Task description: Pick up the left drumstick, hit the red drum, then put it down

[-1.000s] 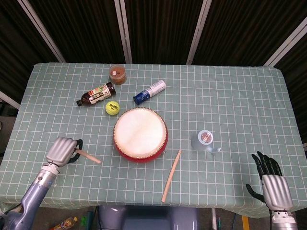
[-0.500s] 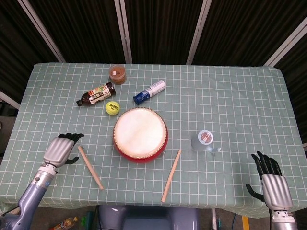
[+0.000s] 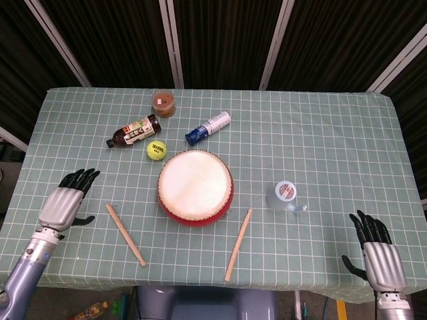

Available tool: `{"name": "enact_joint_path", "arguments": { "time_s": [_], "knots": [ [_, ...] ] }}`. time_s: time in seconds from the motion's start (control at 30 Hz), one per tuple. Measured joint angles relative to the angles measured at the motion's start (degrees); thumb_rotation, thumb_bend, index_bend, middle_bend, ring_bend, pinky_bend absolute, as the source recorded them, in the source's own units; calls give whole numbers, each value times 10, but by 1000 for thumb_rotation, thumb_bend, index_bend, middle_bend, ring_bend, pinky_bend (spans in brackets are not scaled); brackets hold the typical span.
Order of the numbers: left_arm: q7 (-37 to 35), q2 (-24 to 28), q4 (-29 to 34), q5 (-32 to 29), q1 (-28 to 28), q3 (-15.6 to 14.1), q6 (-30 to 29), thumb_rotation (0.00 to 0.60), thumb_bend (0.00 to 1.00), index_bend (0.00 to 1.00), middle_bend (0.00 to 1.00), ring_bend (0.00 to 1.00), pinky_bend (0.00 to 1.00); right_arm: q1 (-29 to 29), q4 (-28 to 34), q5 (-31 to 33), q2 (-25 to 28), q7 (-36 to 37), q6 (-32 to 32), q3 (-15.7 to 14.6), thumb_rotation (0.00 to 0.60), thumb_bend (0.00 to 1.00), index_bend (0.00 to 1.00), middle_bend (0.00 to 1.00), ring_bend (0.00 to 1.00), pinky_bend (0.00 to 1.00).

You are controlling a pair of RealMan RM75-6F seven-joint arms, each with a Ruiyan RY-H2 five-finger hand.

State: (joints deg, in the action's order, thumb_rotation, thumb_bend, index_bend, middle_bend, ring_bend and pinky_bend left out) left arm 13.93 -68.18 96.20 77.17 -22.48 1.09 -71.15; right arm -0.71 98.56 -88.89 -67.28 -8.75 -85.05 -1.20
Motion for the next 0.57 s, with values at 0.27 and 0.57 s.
{"name": "enact_joint_path", "arguments": {
  "time_s": [0.27, 0.57],
  "knots": [
    [-65, 33, -29, 61, 55, -19, -93, 600, 0, 0, 0, 0, 0, 0, 0, 0, 0, 0, 0, 0, 600, 293, 0, 0, 0, 64],
    [-111, 38, -93, 92, 123, -36, -171, 600, 0, 0, 0, 0, 0, 0, 0, 0, 0, 0, 0, 0, 600, 293, 0, 0, 0, 60]
  ]
}}
